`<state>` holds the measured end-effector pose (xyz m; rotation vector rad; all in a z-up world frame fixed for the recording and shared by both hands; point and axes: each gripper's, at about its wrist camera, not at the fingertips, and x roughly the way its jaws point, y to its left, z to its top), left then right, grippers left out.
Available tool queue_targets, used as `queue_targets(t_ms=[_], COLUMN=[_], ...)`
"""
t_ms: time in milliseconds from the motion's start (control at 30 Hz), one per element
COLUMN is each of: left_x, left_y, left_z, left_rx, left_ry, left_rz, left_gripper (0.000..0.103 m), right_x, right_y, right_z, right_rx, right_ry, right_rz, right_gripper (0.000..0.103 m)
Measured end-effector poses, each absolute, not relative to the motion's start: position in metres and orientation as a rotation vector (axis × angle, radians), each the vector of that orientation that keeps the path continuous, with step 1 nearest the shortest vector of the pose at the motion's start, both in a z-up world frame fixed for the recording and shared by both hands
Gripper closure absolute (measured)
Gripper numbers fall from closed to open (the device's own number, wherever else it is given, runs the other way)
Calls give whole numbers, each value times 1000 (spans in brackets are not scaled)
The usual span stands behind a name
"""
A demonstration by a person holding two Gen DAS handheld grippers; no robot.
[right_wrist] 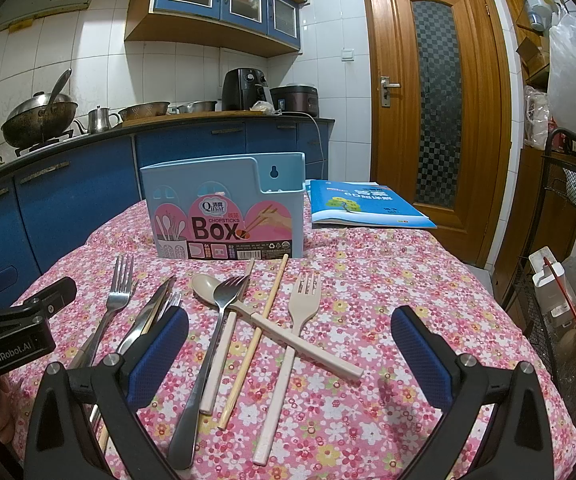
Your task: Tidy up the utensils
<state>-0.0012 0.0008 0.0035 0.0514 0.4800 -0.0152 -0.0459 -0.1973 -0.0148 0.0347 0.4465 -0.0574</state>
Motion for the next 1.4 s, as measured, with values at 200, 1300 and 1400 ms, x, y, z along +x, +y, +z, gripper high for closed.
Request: queue_targets(t_ms=[200, 1300, 1400], left_x=[-1, 0, 1], left_y=[1, -5, -6], left_z=[4, 4, 7], left_rx=[51, 96, 110], left_ry=[479, 484, 499], left_rz=[-16, -20, -30], left_gripper=[0, 0, 0], right_x=[-46, -42, -36], right_y=[-197, -201, -207], right_z=[-15, -12, -12], right_rx=[35, 48, 46], right_ry=[446, 478, 526], right_rz=[-57, -39, -18], right_gripper=[0, 0, 0])
